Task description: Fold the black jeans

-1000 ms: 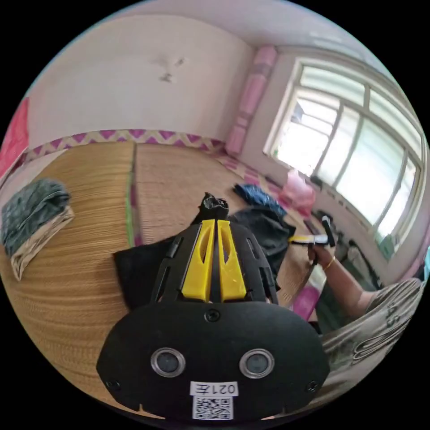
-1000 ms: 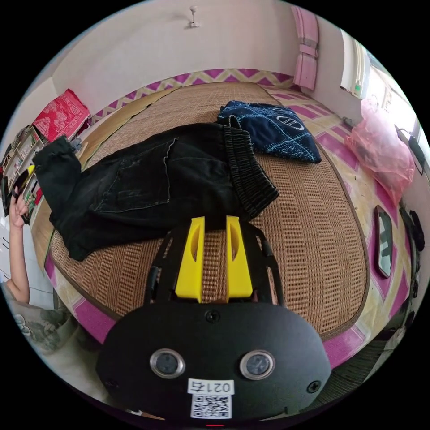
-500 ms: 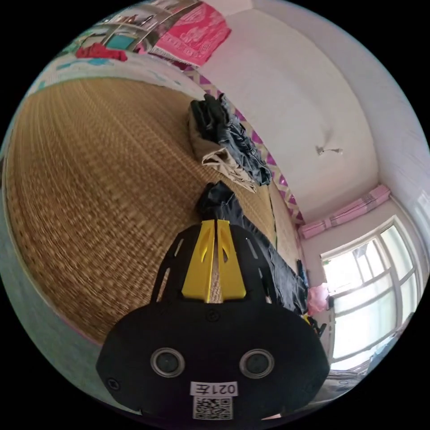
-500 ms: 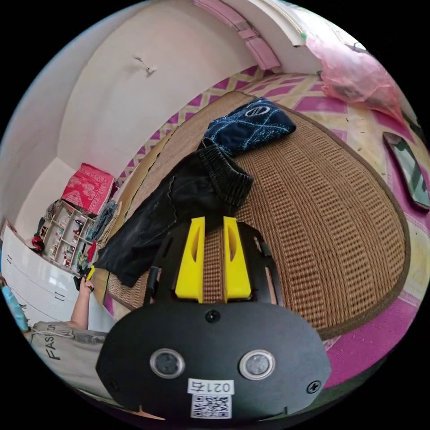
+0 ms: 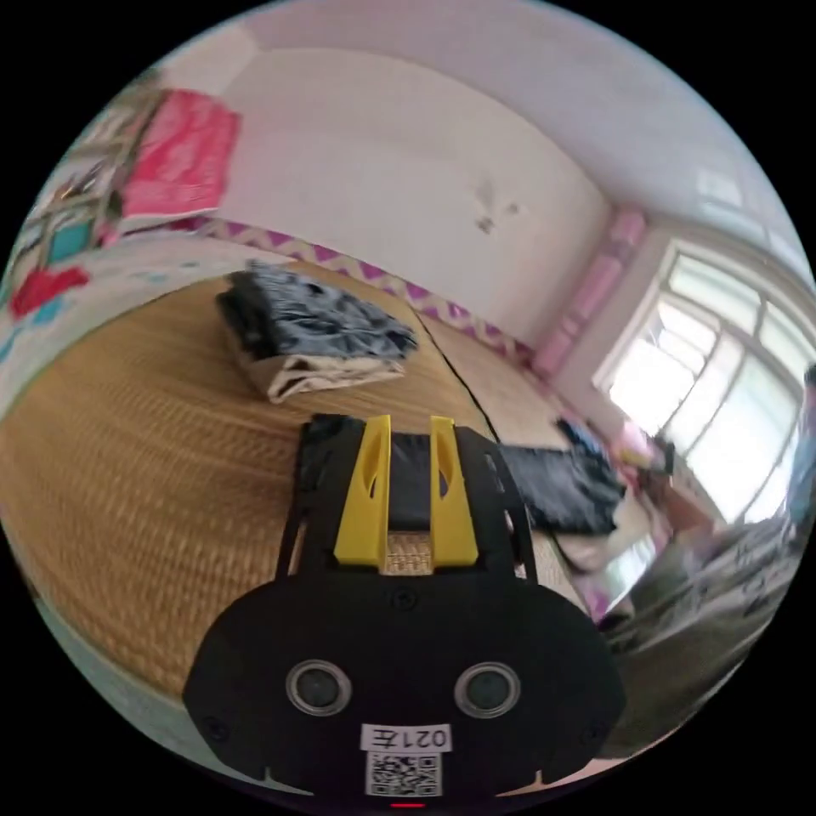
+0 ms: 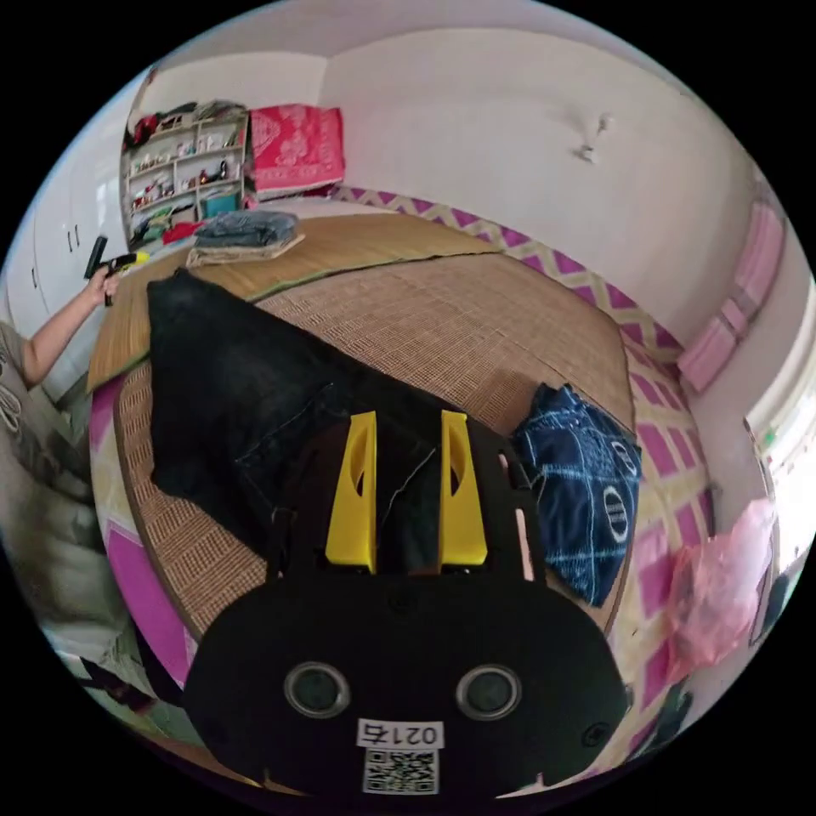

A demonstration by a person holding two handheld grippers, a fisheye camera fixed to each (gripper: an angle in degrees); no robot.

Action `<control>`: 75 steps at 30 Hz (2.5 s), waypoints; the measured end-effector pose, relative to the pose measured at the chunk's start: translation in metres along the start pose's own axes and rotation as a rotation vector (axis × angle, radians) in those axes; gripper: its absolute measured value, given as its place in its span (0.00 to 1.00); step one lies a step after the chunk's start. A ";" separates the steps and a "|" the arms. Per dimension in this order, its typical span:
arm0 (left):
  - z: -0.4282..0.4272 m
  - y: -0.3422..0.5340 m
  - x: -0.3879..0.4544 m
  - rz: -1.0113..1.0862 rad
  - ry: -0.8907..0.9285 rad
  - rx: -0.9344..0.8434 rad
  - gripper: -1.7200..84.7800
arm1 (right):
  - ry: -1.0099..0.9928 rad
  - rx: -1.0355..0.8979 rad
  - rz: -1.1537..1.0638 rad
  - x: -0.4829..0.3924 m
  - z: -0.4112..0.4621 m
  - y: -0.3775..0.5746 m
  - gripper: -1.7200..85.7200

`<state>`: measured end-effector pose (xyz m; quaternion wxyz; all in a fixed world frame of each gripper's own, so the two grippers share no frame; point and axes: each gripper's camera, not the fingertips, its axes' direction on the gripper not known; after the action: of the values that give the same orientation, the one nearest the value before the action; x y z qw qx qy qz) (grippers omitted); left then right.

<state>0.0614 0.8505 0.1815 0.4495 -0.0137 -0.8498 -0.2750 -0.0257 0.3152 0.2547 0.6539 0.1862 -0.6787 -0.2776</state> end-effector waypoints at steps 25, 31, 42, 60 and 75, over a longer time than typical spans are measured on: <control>0.331 -0.167 0.180 0.641 0.041 -0.629 0.03 | -0.186 -0.171 -0.313 0.019 0.056 -0.183 0.01; 0.270 -0.179 0.217 0.671 0.066 -0.469 0.01 | -0.174 -0.090 -0.323 0.019 -0.027 -0.167 0.01; -0.010 -0.012 0.312 0.654 0.302 -0.199 0.01 | -0.311 0.080 -0.253 -0.029 -0.256 0.050 0.01; -0.057 0.138 0.399 0.431 -0.098 -0.198 0.19 | -0.483 0.067 0.111 0.083 -0.272 0.189 0.10; -0.128 0.262 0.326 -0.068 -0.176 0.125 0.01 | -0.485 0.162 0.083 0.085 -0.281 0.164 0.06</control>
<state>0.0349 0.9384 0.6085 0.3637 0.0192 -0.9013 -0.2344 0.2646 0.3527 0.4208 0.4656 0.1380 -0.8428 -0.2318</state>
